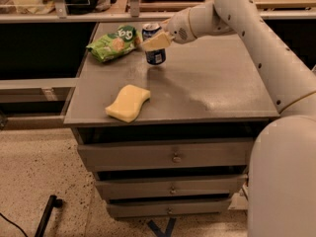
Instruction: Move pepsi can near sponge
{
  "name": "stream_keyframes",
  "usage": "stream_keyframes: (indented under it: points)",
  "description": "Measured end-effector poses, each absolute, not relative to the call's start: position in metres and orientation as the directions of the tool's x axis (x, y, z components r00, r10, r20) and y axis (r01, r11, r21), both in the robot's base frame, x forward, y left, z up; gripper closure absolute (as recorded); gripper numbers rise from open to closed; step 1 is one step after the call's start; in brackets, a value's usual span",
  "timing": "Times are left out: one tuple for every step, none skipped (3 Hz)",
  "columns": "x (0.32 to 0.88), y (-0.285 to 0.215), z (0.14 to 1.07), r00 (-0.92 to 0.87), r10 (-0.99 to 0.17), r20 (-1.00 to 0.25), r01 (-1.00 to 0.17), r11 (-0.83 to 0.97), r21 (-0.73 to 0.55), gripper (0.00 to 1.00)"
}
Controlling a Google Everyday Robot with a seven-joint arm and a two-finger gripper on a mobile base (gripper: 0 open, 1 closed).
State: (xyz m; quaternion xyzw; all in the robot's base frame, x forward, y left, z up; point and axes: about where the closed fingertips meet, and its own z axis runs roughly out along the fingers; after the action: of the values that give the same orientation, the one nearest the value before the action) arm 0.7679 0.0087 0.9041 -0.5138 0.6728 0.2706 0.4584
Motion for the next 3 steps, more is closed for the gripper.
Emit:
stream_keyframes:
  points:
    - [0.7546, 0.0251, 0.8729, -0.084, -0.466, -0.881, -0.955, 0.29, -0.062, 1.0]
    - [0.7545, 0.0253, 0.8779, -0.084, -0.466, -0.881, -0.955, 0.29, -0.062, 1.0]
    - [0.7545, 0.0253, 0.8787, -0.084, -0.466, -0.881, -0.955, 0.29, -0.062, 1.0]
